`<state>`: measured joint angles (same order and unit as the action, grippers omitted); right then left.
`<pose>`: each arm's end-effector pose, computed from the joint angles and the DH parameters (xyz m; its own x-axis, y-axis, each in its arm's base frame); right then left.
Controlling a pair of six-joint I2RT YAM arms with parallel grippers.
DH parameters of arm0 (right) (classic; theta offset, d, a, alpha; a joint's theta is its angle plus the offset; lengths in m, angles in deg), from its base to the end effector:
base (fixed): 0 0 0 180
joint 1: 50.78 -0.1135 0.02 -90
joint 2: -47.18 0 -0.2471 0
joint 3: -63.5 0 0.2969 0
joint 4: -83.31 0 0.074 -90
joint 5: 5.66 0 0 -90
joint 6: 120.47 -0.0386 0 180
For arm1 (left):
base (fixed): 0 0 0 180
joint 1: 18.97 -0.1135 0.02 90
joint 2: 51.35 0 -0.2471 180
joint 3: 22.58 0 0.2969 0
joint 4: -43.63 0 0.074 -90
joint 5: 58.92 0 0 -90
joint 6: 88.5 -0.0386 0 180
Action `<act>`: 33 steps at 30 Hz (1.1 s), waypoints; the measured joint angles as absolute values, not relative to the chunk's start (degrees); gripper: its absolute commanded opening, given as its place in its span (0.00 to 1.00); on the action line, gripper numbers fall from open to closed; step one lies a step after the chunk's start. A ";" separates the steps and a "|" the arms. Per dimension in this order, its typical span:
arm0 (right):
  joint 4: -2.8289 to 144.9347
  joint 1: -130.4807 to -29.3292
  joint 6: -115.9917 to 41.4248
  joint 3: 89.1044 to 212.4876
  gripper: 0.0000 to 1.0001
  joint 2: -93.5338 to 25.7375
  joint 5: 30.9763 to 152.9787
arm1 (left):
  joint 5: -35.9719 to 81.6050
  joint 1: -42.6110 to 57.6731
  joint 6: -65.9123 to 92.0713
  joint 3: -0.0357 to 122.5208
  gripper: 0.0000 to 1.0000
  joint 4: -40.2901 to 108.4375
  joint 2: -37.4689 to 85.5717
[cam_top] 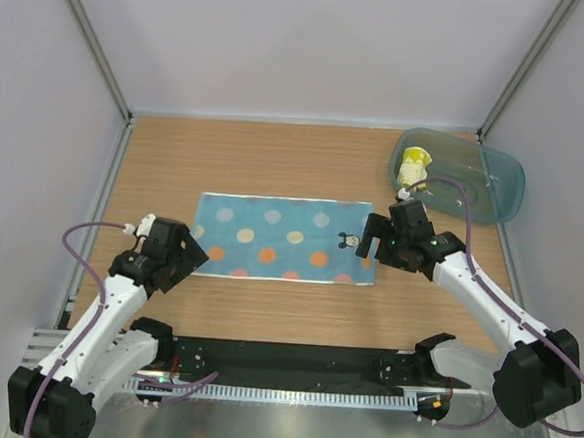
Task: Roll the towels
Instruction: Fold the towel
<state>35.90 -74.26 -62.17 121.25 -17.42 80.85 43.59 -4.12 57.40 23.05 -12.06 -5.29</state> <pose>0.2527 0.1072 0.2100 -0.8252 0.2134 -0.5229 0.0806 0.9609 0.2649 0.2029 -0.0451 0.1965 -0.5604 -0.6877 -0.4614 -0.5897 0.7226 -0.3608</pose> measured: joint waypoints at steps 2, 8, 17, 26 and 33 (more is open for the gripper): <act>35.75 -74.15 -62.54 120.13 1.00 -16.89 81.16 | 43.63 -4.09 58.97 22.24 0.81 -13.13 -5.14; 35.77 -74.11 -61.98 119.80 1.00 -14.79 82.16 | 46.21 -4.12 61.49 22.04 0.79 -13.87 0.15; 35.60 -74.11 -61.65 119.80 0.96 -15.01 84.06 | 47.44 -4.53 61.86 21.04 0.67 -10.73 8.17; 35.97 -74.11 -61.63 119.80 0.95 -17.90 86.01 | 49.69 -6.19 61.66 20.69 0.61 -7.93 11.23; 36.93 -74.11 -61.58 119.80 0.94 -19.60 86.42 | 49.10 -8.77 59.80 20.10 0.44 -4.21 15.25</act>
